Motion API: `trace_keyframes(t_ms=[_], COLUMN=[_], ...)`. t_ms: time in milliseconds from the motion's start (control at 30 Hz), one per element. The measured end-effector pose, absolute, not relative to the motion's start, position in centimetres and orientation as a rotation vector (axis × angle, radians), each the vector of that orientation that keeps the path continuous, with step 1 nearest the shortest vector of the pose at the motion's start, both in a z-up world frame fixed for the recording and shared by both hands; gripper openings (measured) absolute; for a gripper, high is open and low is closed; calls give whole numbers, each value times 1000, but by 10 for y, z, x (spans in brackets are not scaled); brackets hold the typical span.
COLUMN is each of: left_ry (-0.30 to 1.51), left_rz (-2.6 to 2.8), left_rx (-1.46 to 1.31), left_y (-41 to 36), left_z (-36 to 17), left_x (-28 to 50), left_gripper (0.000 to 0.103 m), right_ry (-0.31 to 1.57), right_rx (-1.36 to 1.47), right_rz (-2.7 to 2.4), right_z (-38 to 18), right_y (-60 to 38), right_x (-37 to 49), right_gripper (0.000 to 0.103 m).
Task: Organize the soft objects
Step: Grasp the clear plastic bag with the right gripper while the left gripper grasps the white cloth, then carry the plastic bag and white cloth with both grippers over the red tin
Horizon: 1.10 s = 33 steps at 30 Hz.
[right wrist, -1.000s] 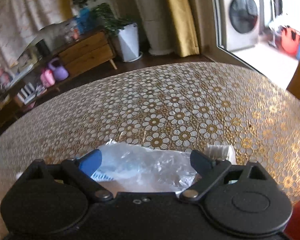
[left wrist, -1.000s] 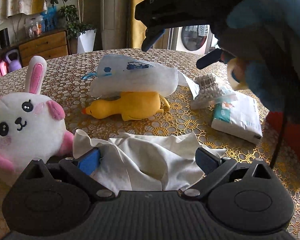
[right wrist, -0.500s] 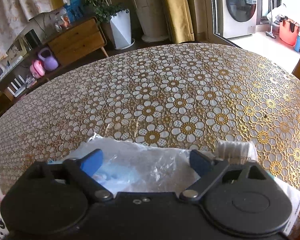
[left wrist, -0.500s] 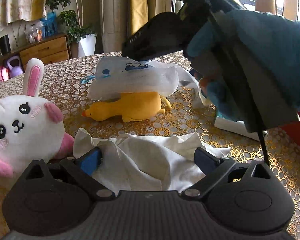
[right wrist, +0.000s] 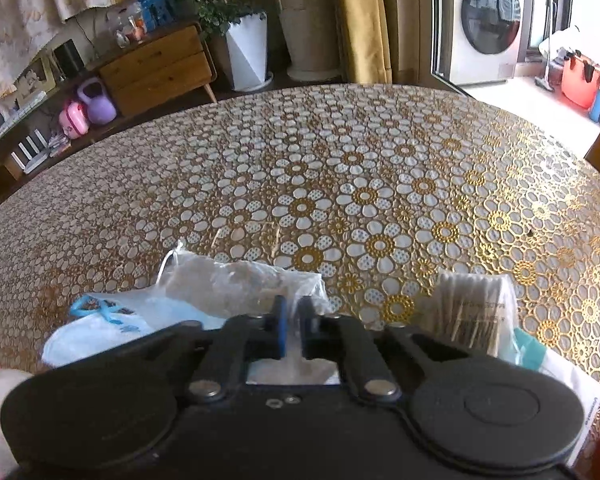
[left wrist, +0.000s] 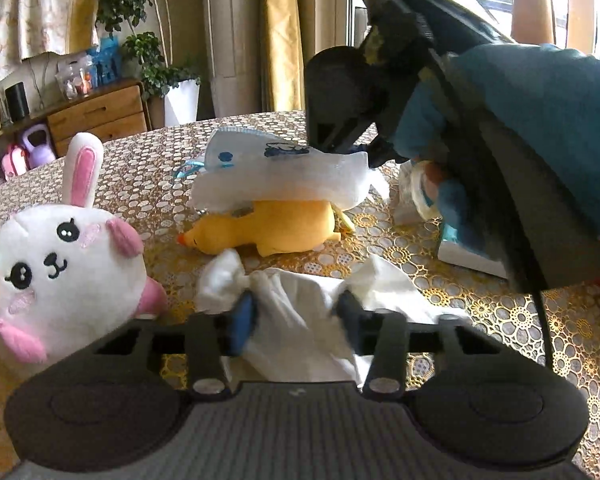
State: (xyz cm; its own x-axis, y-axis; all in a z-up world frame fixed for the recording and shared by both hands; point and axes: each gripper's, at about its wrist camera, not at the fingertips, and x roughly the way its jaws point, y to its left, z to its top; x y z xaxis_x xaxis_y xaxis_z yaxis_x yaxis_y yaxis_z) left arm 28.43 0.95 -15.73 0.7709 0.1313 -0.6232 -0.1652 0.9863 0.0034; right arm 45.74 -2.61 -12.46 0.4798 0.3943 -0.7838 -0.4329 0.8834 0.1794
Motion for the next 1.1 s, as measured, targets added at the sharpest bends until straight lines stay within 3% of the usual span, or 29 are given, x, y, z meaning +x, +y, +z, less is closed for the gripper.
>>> trace_keyframes(t_ms=[100,200,1100], left_ry=[677,679,607], left_rz=[146,130,-43], left_rx=[-65,-75,-102], left_y=[15,17,-9], left_z=[-154,-152,-60], left_x=[287,286,221], left_gripper=[21,14,12], right_ry=[918,883,664], right_rx=[-17,23,189], right_rz=[495,487,480], right_z=[-118,-106,3], right_y=[-37,-51,-200], right_x=[454,449,316], right_gripper=[1,0,0])
